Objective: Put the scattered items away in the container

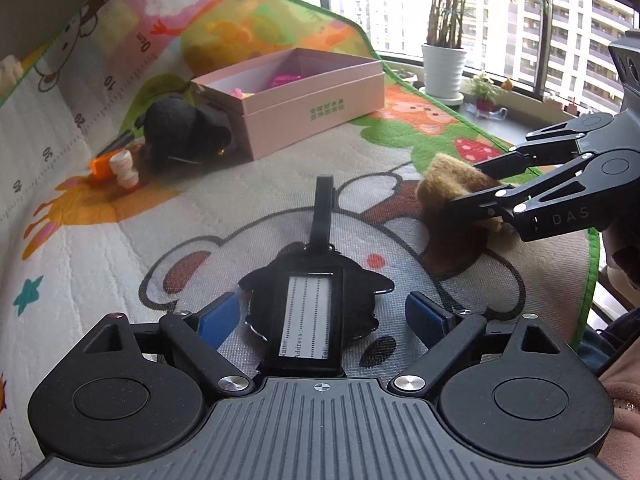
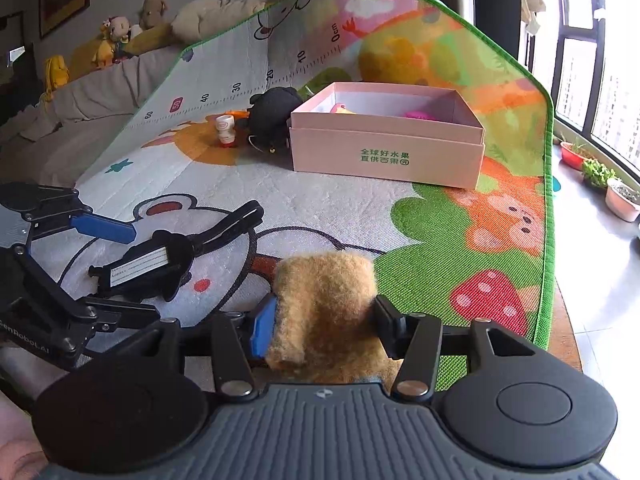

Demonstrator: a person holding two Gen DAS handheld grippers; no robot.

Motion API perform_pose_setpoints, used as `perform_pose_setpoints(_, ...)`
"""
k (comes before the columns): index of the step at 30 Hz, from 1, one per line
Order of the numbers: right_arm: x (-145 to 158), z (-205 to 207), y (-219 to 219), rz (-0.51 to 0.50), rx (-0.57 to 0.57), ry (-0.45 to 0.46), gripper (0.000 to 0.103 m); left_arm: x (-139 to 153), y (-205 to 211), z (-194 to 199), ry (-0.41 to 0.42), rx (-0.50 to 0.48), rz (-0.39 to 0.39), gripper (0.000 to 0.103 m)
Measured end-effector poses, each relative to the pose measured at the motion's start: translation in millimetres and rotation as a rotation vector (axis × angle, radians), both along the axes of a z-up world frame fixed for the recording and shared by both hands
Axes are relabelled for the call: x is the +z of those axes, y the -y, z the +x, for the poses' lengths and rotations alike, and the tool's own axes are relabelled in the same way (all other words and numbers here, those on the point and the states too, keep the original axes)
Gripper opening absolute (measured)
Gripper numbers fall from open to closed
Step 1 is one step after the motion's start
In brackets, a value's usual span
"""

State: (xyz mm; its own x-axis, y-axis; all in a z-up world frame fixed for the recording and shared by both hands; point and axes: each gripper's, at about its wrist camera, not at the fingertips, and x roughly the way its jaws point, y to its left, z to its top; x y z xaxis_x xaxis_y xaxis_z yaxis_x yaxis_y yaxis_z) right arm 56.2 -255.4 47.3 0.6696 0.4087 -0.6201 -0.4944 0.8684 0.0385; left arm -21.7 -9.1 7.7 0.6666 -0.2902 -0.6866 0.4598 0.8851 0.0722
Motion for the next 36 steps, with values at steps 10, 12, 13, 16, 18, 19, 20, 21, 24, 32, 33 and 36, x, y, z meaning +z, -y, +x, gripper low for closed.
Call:
perform_pose_setpoints(10,-5,5,-5,-0.025,0.015,0.008,0.057,3,7,5,0.033,-0.008,-0.006,0.061)
perform_pose_setpoints(12,-4,5,-6,-0.027,0.019,0.009,0.053,3,8,4,0.034,-0.007,-0.005,0.06)
perform_pose_setpoints(13,-3,4,-6,-0.031,0.021,0.013,0.051,3,8,5,0.034,-0.005,-0.007,0.06)
perform_pose_setpoints(16,-1,3,-6,-0.034,0.022,0.02,0.05,6,9,3,0.043,0.0,-0.011,0.06)
perform_pose_setpoints(18,0,3,-6,-0.031,0.015,0.023,0.05,9,9,2,0.053,0.0,-0.011,0.06)
perform_pose_setpoints(19,1,3,-6,-0.03,0.011,0.024,0.05,11,8,1,0.059,-0.002,-0.012,0.06)
perform_pose_setpoints(20,1,2,-6,-0.029,0.009,0.026,0.05,12,8,0,0.064,-0.004,-0.015,0.059)
perform_pose_setpoints(21,2,2,-7,-0.03,0.007,0.028,0.05,14,6,-1,0.07,-0.003,-0.019,0.059)
perform_pose_setpoints(24,6,1,-9,-0.039,0.005,0.039,0.05,17,3,-1,0.081,-0.002,-0.038,0.059)
perform_pose_setpoints(32,13,3,-9,-0.033,0.006,0.06,0.05,23,4,2,0.101,0.001,-0.03,0.059)
perform_pose_setpoints(33,14,3,-9,-0.031,0.005,0.061,0.05,23,4,1,0.1,0.0,-0.029,0.059)
perform_pose_setpoints(36,14,3,-7,-0.027,0.001,0.063,0.05,23,4,2,0.099,0.005,-0.026,0.059)
